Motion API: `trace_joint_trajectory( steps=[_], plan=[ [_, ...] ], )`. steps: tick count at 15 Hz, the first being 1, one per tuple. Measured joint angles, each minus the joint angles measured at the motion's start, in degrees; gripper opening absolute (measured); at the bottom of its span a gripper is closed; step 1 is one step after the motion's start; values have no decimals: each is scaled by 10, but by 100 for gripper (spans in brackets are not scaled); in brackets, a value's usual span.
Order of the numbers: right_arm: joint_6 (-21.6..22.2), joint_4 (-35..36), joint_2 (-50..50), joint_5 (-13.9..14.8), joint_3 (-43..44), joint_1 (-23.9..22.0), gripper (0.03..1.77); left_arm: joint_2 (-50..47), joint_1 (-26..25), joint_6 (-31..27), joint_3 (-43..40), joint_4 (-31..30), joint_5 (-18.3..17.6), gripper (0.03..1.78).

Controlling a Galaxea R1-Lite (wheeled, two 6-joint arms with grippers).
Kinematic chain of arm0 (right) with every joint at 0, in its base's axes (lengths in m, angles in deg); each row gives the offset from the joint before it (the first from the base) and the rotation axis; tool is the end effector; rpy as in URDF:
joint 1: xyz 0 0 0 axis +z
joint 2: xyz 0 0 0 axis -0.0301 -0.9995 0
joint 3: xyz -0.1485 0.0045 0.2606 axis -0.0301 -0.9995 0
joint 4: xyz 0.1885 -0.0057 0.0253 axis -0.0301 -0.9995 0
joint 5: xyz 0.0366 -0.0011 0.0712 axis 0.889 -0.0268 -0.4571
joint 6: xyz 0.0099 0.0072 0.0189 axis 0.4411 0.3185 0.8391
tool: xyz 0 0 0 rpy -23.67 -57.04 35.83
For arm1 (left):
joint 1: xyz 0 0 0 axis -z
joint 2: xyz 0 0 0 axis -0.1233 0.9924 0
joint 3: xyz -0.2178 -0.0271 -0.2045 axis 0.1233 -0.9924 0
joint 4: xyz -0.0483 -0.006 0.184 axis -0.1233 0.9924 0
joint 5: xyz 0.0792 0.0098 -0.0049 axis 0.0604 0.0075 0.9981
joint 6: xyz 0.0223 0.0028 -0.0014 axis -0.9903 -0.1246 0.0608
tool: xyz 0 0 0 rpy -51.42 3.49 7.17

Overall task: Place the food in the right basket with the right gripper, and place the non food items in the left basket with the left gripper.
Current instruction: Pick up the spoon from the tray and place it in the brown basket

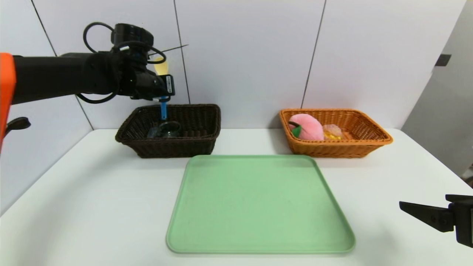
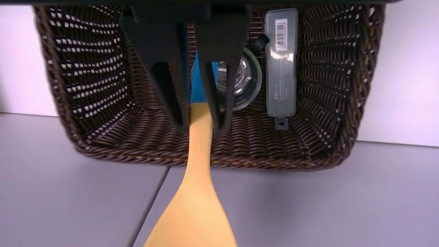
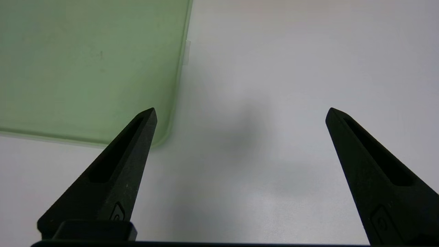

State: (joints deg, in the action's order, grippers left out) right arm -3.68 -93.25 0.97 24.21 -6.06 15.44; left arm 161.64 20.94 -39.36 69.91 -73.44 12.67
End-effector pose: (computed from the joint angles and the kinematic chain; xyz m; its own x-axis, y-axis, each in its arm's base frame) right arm 0.1175 0.0268 0.2069 0.8077 0.1102 -0.5793 -0.1148 0.9930 0.0288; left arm 0.4127 -0.0968 0.2684 0.9322 -0.0025 -0.3619 -0.0416 0.9926 -0.1140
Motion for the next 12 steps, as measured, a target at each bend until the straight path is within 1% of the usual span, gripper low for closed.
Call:
trace_joint_trajectory(
  steps=[4, 11, 12],
  plan=[
    [0, 0, -7, -1, 2, -3, 170, 37, -11, 16, 1, -1, 1, 12],
    [1, 0, -8, 0, -1, -4, 170, 51, -10, 17, -3, 0, 3, 12],
    [1, 1, -8, 0, -1, -4, 170, 51, -11, 17, -3, -1, 4, 22]
  ],
)
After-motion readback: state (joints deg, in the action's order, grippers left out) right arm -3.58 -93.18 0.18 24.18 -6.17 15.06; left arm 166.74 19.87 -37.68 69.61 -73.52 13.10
